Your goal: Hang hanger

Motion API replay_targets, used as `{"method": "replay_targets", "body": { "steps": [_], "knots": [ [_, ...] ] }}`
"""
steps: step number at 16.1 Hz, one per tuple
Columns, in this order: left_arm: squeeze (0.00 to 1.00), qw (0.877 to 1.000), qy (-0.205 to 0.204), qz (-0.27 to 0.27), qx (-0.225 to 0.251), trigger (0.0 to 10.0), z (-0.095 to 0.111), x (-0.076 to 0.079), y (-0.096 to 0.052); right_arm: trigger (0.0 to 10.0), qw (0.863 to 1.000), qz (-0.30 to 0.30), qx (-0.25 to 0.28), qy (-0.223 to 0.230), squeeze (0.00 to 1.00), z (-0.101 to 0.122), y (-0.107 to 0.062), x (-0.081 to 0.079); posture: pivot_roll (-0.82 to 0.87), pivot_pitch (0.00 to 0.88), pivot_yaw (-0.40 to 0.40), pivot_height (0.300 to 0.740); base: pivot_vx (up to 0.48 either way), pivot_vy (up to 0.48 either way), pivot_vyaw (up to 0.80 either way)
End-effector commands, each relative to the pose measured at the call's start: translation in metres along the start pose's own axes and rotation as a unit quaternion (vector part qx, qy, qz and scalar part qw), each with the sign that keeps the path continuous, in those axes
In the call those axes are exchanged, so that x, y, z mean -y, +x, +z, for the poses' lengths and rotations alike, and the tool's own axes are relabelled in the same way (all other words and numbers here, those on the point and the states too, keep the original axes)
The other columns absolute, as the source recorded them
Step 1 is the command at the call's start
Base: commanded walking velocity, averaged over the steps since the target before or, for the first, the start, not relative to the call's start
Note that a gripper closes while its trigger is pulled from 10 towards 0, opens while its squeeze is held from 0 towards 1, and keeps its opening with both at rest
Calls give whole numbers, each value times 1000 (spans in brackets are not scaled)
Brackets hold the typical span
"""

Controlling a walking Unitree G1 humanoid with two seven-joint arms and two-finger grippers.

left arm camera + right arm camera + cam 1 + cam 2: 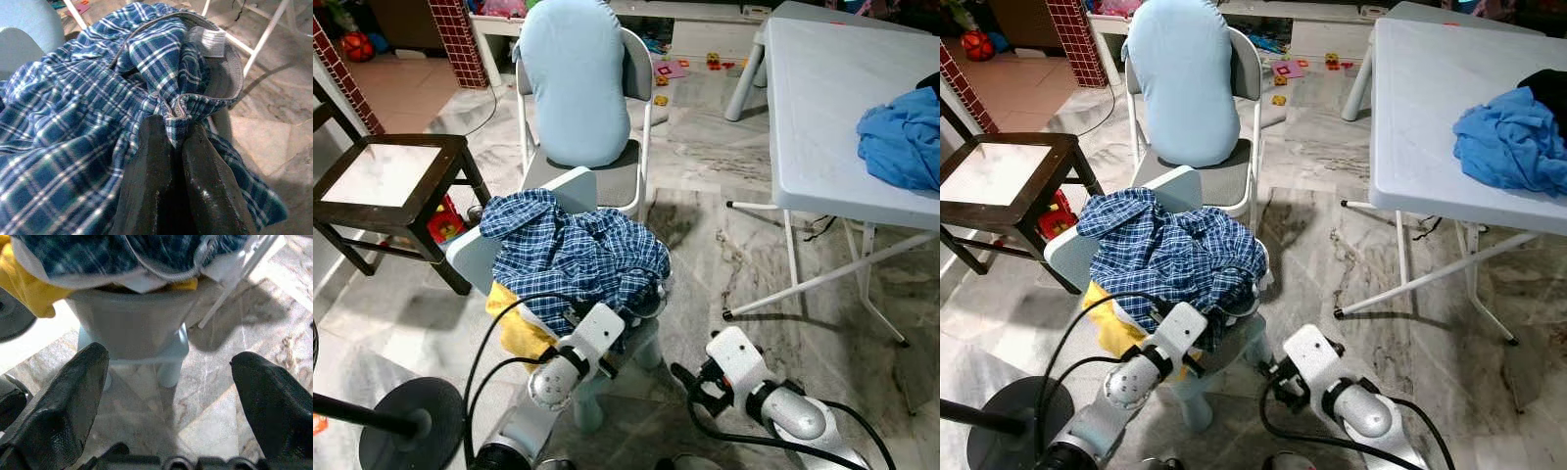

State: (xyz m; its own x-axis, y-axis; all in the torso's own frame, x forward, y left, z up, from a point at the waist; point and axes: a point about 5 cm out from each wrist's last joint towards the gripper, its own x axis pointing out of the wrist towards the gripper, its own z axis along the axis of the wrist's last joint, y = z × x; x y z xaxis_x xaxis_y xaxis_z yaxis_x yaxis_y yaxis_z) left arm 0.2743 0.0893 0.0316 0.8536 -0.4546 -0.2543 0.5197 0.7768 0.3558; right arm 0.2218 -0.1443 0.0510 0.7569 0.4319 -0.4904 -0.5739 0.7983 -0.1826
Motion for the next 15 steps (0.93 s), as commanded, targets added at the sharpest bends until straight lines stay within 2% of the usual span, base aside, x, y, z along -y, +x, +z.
{"method": "replay_targets", "body": {
  "steps": [1,3,5,7,11,12,15],
  "knots": [
    [0,999,11,24,30,10000,10,-6,-1,10000,1000,-9,7,18,0,1,-1,2,-150,121,-32,740,0,0,0],
    [0,994,33,74,76,10000,24,-16,-3,10000,999,-21,24,31,0,8,0,5,-150,123,-32,740,0,0,0],
    [0,981,73,124,128,10000,44,-33,-2,10000,998,-36,45,41,0,18,1,8,-145,125,-34,740,0,0,0],
    [0,974,87,168,129,10000,50,-44,1,10000,997,-45,54,40,0,22,1,11,-145,124,-33,740,0,0,0],
    [0,940,114,275,167,10000,68,-68,-2,10000,995,-68,62,45,0,25,0,18,-145,124,-33,740,0,0,0],
    [0,934,117,289,176,10000,73,-71,-1,10000,995,-69,62,45,0,25,0,18,-143,122,-34,740,0,0,0],
    [0,931,123,291,185,10000,77,-69,2,10000,995,-67,61,42,0,25,0,17,-140,117,-38,740,0,0,0]
  ]
}}
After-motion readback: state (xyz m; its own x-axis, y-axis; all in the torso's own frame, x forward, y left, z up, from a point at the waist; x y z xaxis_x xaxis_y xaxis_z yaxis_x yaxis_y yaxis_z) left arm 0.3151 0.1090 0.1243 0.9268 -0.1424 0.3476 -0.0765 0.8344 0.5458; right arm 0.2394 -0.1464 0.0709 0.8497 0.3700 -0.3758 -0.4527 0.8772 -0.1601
